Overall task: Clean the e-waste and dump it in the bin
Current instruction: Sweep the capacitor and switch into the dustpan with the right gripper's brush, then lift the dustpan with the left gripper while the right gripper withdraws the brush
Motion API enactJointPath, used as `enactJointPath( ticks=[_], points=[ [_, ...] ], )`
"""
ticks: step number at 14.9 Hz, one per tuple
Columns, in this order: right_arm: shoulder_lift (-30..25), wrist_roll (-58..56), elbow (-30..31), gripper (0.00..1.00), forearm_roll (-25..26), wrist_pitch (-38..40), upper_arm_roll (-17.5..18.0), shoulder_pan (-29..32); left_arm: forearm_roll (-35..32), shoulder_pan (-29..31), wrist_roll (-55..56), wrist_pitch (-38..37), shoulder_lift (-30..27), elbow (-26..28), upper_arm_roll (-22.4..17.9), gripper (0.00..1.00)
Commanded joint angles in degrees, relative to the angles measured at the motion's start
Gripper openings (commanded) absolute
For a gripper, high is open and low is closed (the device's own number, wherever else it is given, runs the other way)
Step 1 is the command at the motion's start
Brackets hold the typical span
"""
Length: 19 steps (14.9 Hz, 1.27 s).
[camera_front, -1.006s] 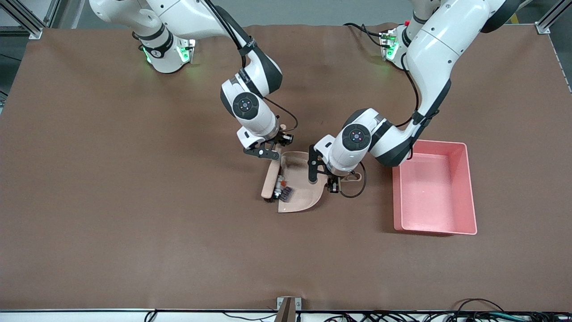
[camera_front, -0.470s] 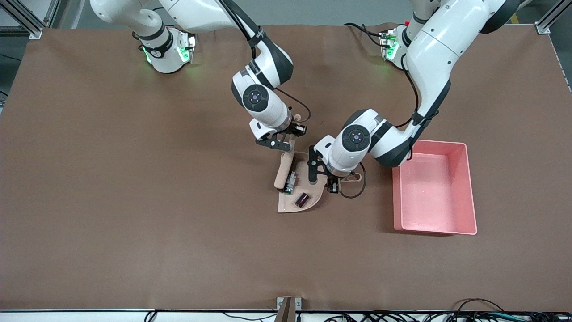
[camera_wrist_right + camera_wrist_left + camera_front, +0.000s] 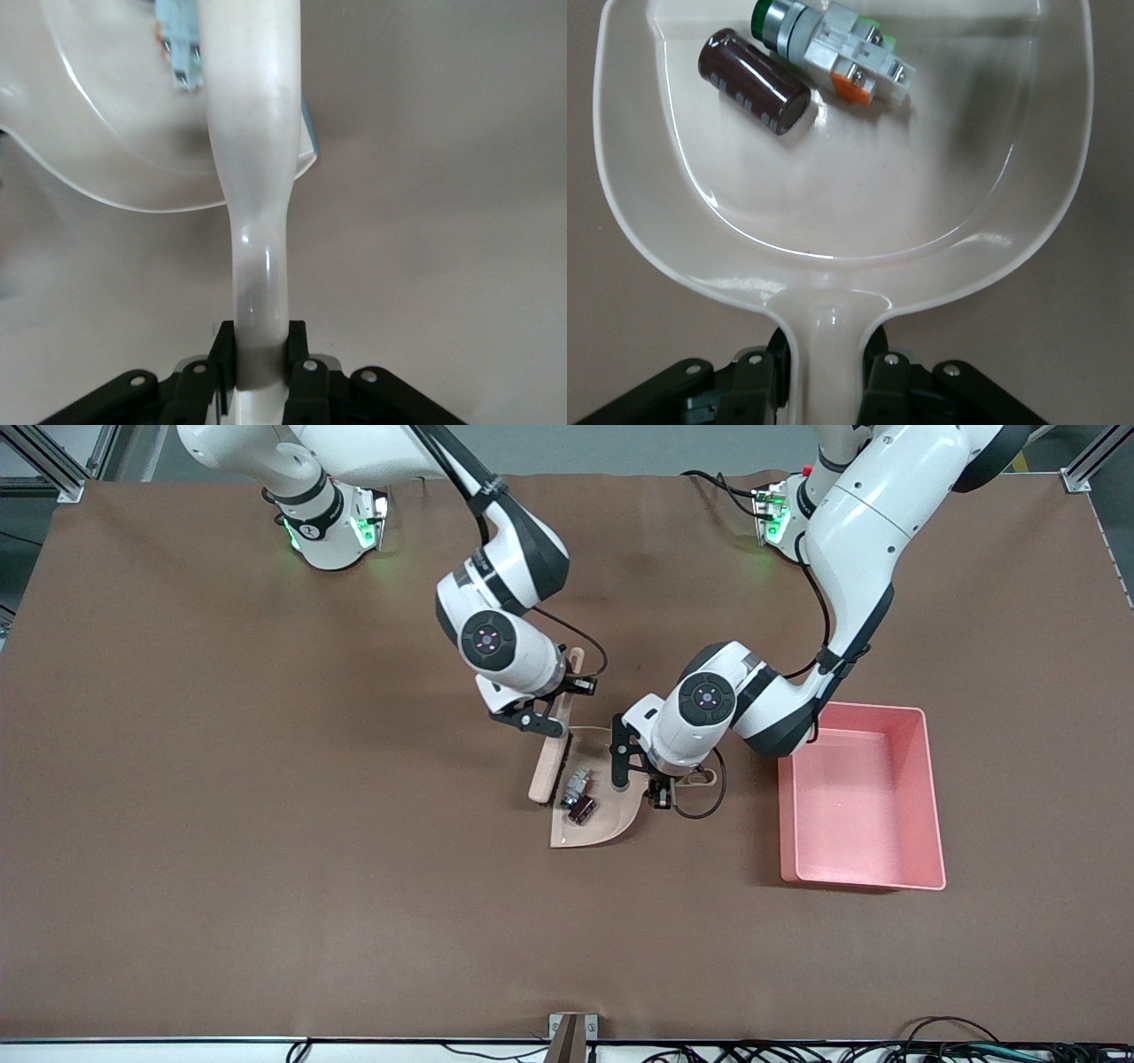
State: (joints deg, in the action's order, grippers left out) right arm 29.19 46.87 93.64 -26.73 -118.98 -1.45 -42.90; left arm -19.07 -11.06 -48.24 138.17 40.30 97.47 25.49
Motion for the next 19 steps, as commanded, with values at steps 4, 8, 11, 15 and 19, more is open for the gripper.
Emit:
enactJointPath(
  ticks=[4,8,11,15,19],
  points=[
    [-10.5,-2.0,7.4,0.0,8.4,5.8,-0.8,7.1,-0.7,0.4,1.1,4.1,0.6,-1.4,0.1,0.03],
    [-19.6,-17.7,18.8,0.0,11.2,4.6,-0.9,16.9,-0.4,0.7,1.0,5.4,0.4,-1.5,0.3,0.03],
    [-23.5,-26.9,26.0,0.0,16.1,4.4,-0.9,23.5,1.5,0.7,0.6,6.1,0.0,-1.5,0.4,0.02],
    [-27.2,-29.5,35.8,0.0,22.9,0.3,-0.8,32.8,2.5,4.0,0.1,6.1,-0.2,-2.3,3.6,0.02],
    [-28.8,-40.0,43.6,0.0,24.3,-7.3,-0.9,42.4,2.4,11.1,-1.1,5.7,-1.1,-2.5,9.7,0.02]
  ],
)
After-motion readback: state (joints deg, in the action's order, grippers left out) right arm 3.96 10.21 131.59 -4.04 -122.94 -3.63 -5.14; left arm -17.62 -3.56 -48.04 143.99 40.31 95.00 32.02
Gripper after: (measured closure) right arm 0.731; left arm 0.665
